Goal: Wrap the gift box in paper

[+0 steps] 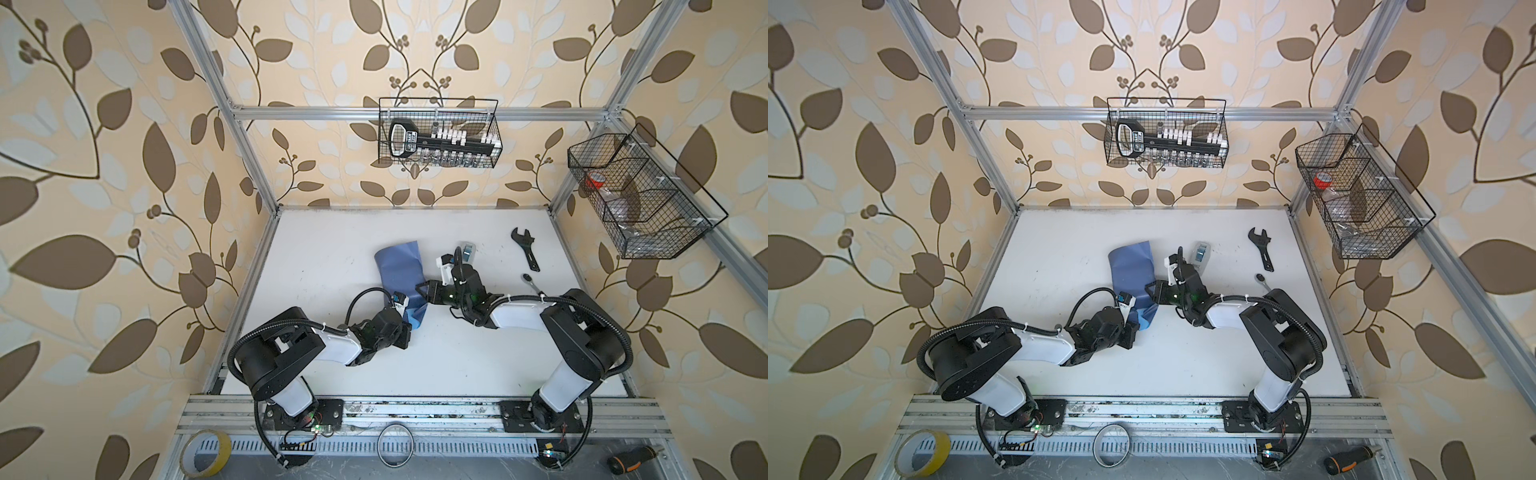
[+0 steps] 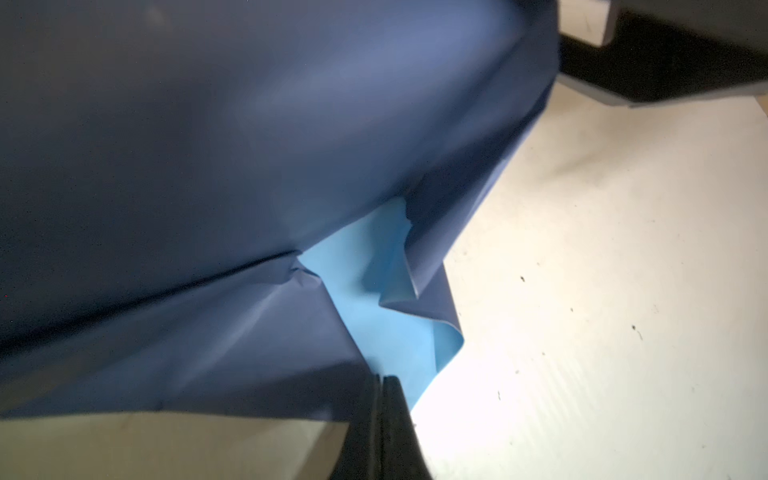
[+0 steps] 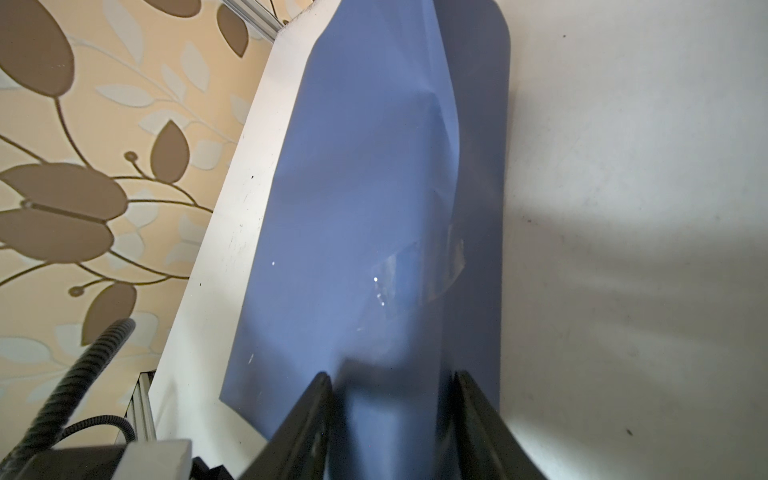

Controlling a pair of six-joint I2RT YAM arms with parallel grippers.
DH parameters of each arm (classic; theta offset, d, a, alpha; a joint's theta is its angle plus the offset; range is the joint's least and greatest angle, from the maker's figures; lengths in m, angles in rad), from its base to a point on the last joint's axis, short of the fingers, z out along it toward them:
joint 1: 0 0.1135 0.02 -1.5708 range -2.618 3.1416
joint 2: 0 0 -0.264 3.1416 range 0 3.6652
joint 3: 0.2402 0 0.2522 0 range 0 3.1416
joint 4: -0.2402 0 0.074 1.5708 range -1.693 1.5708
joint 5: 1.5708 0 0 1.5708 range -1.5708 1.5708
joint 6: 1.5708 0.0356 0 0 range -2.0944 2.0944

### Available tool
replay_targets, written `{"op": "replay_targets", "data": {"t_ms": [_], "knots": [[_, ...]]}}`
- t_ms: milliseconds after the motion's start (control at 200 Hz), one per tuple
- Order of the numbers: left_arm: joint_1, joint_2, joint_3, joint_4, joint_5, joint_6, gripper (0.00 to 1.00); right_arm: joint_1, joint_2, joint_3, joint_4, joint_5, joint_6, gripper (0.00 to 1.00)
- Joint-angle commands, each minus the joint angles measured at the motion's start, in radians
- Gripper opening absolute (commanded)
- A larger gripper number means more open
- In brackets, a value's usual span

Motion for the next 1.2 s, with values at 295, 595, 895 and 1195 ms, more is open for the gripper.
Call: {"op": "replay_targets", "data": {"t_ms": [295, 595, 895, 1195], "knots": [[-0.027, -0.120, -0.001, -0.160, -0.028, -0.004, 0.07, 0.010, 0.031, 0.015, -0.065, 0.004, -0.006, 0.48], [0.041, -0.292, 0.029, -0.303, -0.032, -0.053, 0.35, -0.016, -0.026, 0.105, -0.136, 0.006, -0.028, 0.55], [0.077, -0.410, 0.049, -0.420, -0.038, -0.068, 0.53, -0.080, -0.208, 0.105, -0.254, 0.041, -0.086, 0.61], [0.201, -0.444, 0.061, -0.500, 0.067, -0.129, 0.62, 0.093, -0.347, -0.121, -0.252, 0.241, -0.121, 0.33]]}}
